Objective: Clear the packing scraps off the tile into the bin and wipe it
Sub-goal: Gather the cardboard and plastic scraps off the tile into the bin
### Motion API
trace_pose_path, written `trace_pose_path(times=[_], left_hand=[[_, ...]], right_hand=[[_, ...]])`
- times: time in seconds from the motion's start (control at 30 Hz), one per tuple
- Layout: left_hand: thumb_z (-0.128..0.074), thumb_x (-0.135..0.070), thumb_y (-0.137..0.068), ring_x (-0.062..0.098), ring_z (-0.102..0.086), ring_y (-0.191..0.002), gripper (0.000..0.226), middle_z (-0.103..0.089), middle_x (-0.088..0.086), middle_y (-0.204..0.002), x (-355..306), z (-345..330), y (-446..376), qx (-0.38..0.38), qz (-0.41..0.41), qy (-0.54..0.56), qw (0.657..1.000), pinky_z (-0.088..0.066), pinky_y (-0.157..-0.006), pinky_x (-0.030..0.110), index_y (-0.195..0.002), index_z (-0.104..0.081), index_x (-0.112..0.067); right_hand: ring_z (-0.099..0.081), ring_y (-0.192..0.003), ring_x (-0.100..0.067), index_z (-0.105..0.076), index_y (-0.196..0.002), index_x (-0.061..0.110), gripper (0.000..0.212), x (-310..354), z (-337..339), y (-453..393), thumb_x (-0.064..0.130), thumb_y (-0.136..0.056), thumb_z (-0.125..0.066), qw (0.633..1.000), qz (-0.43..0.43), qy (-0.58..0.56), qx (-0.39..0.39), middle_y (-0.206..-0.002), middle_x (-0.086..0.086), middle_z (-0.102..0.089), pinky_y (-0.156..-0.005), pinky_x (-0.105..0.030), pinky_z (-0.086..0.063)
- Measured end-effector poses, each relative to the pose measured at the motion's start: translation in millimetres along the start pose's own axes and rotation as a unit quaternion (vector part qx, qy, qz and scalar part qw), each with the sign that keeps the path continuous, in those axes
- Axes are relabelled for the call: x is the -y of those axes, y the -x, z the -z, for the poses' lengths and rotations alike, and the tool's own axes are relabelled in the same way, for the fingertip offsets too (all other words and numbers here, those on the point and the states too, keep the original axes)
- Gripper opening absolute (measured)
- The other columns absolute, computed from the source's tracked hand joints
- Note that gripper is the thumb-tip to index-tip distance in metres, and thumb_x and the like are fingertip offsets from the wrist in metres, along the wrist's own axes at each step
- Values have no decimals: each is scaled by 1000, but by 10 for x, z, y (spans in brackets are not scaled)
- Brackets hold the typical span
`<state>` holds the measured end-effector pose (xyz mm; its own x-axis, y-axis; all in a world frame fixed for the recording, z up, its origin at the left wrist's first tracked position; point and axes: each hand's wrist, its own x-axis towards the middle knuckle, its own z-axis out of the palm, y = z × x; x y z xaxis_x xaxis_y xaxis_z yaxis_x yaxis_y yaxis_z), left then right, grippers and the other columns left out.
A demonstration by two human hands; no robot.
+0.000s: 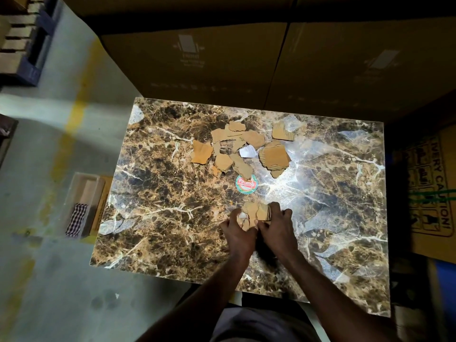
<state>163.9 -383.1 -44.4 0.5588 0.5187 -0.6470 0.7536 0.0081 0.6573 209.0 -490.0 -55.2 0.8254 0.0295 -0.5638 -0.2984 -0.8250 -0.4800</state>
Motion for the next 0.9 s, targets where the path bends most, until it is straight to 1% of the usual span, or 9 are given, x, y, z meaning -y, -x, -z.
trace_pose_path(times=[0.1,0.2,0.4,0.5,0.67,0.73,0.8,0.87,0.9], left_hand=[[-76,-8,-83,19,-62,-108,70,-53,10,-131,50,-28,-71,15,-6,-18,1000,-53,-108,35,-148,-60,-29],[-65,-28,-75,17,-73,-108,63,-71,3,-123,417,-184,-343,8,-51,-46,998,-62,-99,46,-137,-68,-40],[-78,-7,-94,23,-61,-121,32,-56,13,-136,53,-52,-129,-5,-60,-45,997,-54,-109,37,-126,-73,-12],[-85,-14,-89,23,-58,-122,38,-57,12,-132,-12,-27,-124,5,-88,-63,994,-51,-110,40,-125,-71,-13],[-90,-14,-84,16,-52,-107,63,-55,11,-127,-5,4,-262,47,-147,-138,978,-40,-92,18,-140,-63,-14],[-92,-17,-80,21,-58,-111,65,-60,11,-126,16,-3,-317,54,-163,-169,971,-47,-96,29,-139,-63,-19],[-93,-18,-78,23,-61,-111,67,-64,8,-123,57,-13,-374,64,-158,-172,970,-51,-93,34,-137,-63,-22],[-93,-14,-77,23,-63,-105,63,-67,6,-115,36,-6,-408,74,-158,-175,969,-50,-87,32,-133,-65,-20],[-94,-13,-76,22,-64,-101,61,-69,4,-110,17,0,-438,77,-156,-174,969,-49,-83,31,-130,-67,-17]], right_hand=[[-64,-104,-35,-42,-131,37,51,0,-14,26,36,-94,-77,1000,6,-29,8,-121,-6,-41,-82,-49,-58],[-65,-101,-32,-44,-131,35,49,-19,-45,56,34,-95,-77,999,15,-44,-3,-118,-4,-42,-80,-47,-57],[-66,-108,-34,-36,-154,36,71,-57,-47,116,37,-96,-76,999,-3,-45,-15,-127,-7,-39,-86,-47,-58],[-60,-113,-36,-29,-158,39,79,-97,-45,215,47,-94,-75,1000,-5,18,-22,-127,-6,-37,-83,-48,-58],[-63,-110,-40,-18,-161,38,105,-126,-131,341,33,-83,-89,999,-24,28,0,-132,-8,-36,-79,-48,-57],[-65,-109,-40,-21,-158,34,94,-104,-189,337,24,-88,-83,1000,-26,15,-10,-133,-9,-35,-83,-50,-58],[-62,-114,-42,-31,-151,33,56,-26,-218,333,32,-102,-58,996,-34,-68,-34,-135,-14,-38,-90,-47,-54],[-61,-114,-39,-40,-132,54,30,61,-232,313,56,-103,-34,989,-44,-131,-48,-133,-14,-48,-96,-46,-52],[-63,-110,-37,-40,-119,65,20,75,-235,282,65,-101,-30,993,-40,-90,-57,-128,-8,-52,-95,-50,-55]])
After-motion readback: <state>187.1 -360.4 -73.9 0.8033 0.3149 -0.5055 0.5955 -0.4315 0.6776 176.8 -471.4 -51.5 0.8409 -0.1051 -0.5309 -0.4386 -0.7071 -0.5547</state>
